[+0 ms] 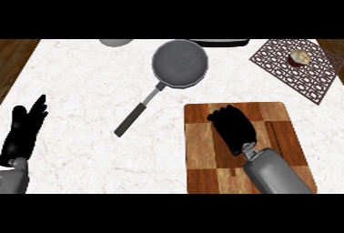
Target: Pick the bell pepper from the cutting board and place it in the pan
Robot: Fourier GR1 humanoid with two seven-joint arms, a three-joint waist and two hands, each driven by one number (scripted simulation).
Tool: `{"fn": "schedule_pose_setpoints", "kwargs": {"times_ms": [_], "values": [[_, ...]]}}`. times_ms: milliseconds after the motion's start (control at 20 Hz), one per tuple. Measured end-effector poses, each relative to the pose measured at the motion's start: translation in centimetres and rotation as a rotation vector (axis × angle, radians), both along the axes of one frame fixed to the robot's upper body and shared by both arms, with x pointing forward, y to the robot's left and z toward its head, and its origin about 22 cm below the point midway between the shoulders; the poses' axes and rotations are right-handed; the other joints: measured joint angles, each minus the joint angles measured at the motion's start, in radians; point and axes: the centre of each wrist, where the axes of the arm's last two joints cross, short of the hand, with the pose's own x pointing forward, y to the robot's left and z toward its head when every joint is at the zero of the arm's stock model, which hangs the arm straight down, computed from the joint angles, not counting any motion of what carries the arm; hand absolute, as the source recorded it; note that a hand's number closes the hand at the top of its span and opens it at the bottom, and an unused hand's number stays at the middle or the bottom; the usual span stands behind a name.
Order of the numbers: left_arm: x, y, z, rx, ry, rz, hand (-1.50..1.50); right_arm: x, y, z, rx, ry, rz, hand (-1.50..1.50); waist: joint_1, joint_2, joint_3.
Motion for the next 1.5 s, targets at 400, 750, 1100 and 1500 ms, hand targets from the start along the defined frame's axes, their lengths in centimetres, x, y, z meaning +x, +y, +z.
{"fn": "schedule_pose_setpoints", "kwargs": {"times_ms": [400,750,1100,1500], "values": [[0.3,-0.7,0.5,0.001,-0.003,0.007,0.00,0.8,-0.7,0.0,-0.025,-0.107,0.066,1.50,-0.001,0.000,0.000],[-0.4,0.0,0.6,-0.001,0.002,0.017,0.00,1.4,-5.4,-0.3,0.106,-0.067,-0.285,1.50,-0.018,-0.003,0.001],[0.1,0.0,0.4,-0.003,0.009,0.017,0.00,0.9,-10.1,0.9,0.297,-0.150,-0.559,1.50,-0.019,-0.002,0.001],[-0.1,-0.5,0.7,-0.004,0.007,0.005,0.00,0.5,-8.6,6.0,0.516,-0.492,-0.438,1.50,-0.008,-0.003,0.000]]}}
